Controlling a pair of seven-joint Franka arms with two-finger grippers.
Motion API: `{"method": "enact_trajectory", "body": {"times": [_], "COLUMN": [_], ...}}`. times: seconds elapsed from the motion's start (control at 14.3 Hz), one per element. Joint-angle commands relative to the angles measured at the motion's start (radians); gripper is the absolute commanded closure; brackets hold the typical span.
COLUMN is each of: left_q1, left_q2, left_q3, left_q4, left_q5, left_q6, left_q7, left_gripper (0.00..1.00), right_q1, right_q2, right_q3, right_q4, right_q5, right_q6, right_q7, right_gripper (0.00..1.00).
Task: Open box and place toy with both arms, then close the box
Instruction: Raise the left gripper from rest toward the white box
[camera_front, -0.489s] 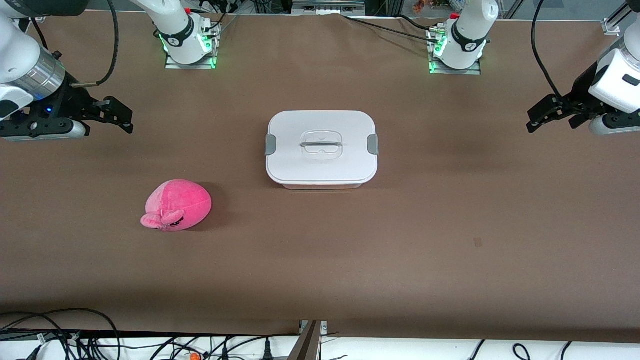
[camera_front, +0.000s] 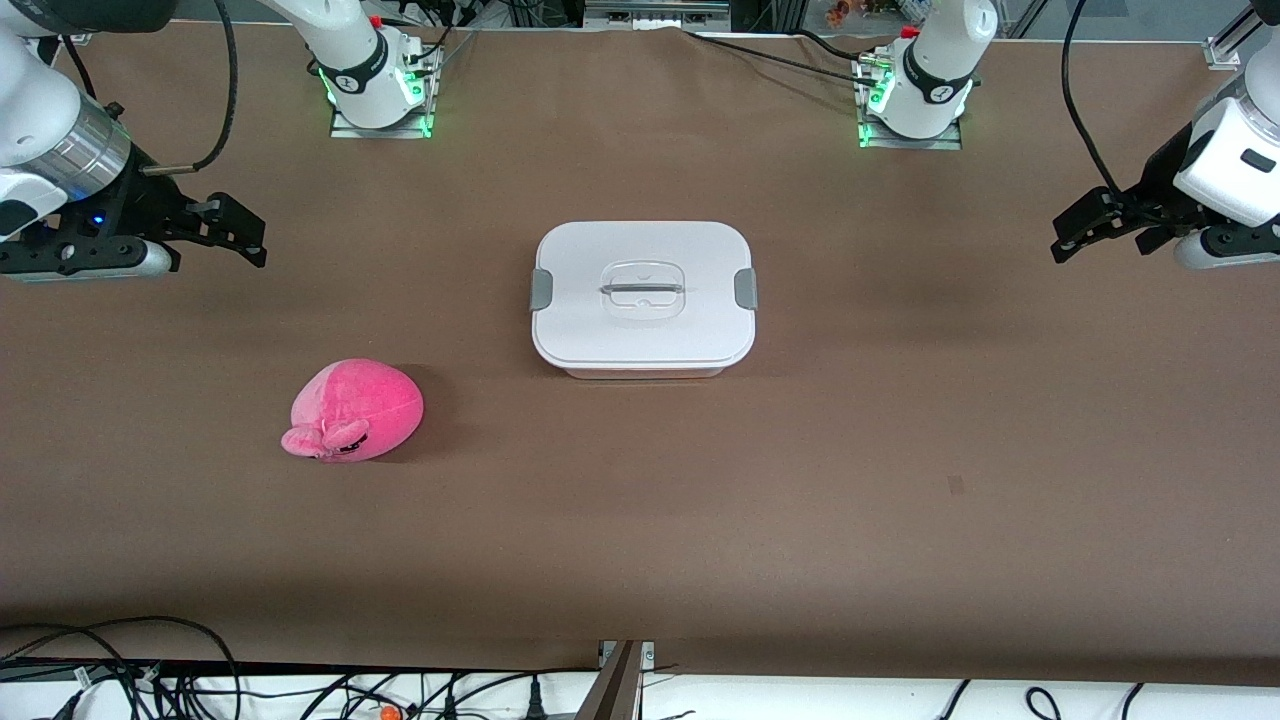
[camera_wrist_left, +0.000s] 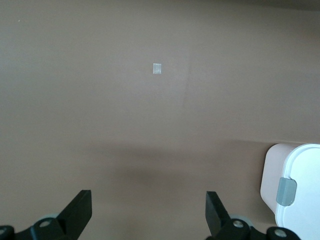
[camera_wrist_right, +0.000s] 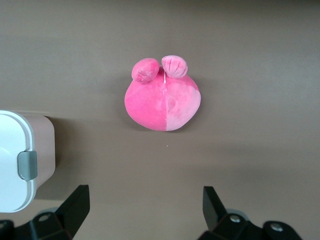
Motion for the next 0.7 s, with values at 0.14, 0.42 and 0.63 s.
{"method": "enact_trajectory", "body": {"times": [0.14,0.42,0.63], "left_q1": [-0.021,-0.04,-0.043], "left_q2": [0.018,0.044,0.084], "left_q3": [-0.026,-0.114,-0.23], "left_q4": [0.046,0.046,0.06], "left_q5": [-0.005,-0.022,-0.022], "left_q6": [-0.119,-0.222,-0.222], "left_q7": [0.019,0.042,0.204], "left_gripper": [0.0,0.0,0.0], "right_q1": [0.004,0.007,0.008], "right_q2": [0.008,0.008,0.007], "right_q3": [0.001,0.007,0.024], "right_q4": [0.024,0.024,0.025], "right_q5": [-0.008,-0.008,-0.009], "right_q6": [-0.022,-0.02,-0.022], "right_q7": [0.01,0.01,0.007], "right_gripper": [0.0,0.0,0.0]}}
